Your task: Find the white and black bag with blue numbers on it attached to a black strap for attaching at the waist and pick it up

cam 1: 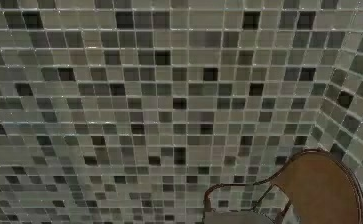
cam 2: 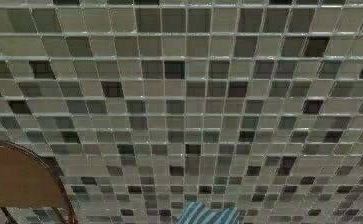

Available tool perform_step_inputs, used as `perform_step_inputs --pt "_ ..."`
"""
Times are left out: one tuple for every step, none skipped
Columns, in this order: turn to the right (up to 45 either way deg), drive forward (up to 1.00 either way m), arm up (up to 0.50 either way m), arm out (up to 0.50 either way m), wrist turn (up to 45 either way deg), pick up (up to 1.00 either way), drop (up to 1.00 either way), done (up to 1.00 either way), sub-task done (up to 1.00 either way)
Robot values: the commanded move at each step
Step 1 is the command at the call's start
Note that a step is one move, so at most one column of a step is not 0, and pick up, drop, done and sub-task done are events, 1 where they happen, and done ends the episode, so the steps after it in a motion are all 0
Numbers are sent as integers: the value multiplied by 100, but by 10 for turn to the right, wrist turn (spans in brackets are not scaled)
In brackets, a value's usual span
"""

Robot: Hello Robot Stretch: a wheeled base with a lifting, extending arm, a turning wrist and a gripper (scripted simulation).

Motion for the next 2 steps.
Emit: perform_step_inputs --pt "-450 0 0 0 0 0 0 0 0" --pt "-450 0 0 0 0 0 0 0 0"
